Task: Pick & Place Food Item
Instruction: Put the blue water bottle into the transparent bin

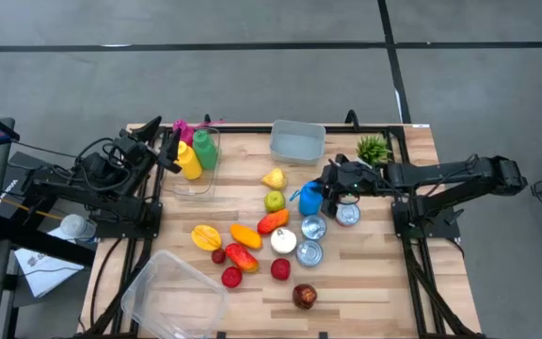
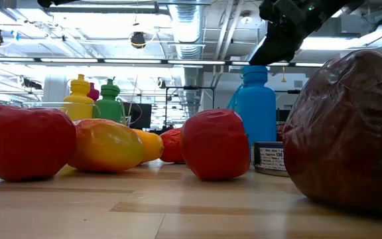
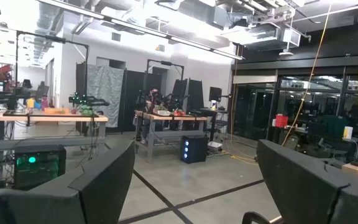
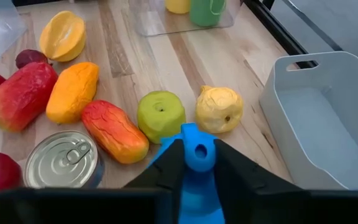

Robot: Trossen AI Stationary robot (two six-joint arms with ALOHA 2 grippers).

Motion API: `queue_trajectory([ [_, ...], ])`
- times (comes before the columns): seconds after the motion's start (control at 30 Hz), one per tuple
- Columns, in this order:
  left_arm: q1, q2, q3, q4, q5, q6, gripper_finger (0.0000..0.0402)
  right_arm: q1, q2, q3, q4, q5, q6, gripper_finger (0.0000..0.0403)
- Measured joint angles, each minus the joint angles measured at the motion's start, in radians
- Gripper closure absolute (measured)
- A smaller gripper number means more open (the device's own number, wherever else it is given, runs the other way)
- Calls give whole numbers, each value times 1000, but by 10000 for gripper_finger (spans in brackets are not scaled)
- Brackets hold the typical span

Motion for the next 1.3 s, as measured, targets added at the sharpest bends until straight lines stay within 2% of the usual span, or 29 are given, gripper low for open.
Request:
queue_trajectory([
  [0.07,0,0,0,0,0,0,78,0,0,0,1,-1,0,358],
  [0.3,0,0,0,0,0,0,78,-5,-6,37,-30,2,30,361],
  [0.47,0,0,0,0,0,0,78,-17,-3,164,-75,7,56,361],
  [0.67,0,0,0,6,-17,13,78,-34,40,387,-184,85,15,361],
  [0.8,0,-12,0,24,-86,47,78,-58,152,556,-211,82,-33,361],
  [0.97,0,-70,0,41,-92,52,78,-71,373,778,-194,24,-129,361],
  [1.13,0,-142,0,39,-98,61,78,-82,616,1054,-182,-81,-189,361],
  [1.3,0,-201,0,38,-98,62,78,-87,857,1368,-192,-111,-257,361],
])
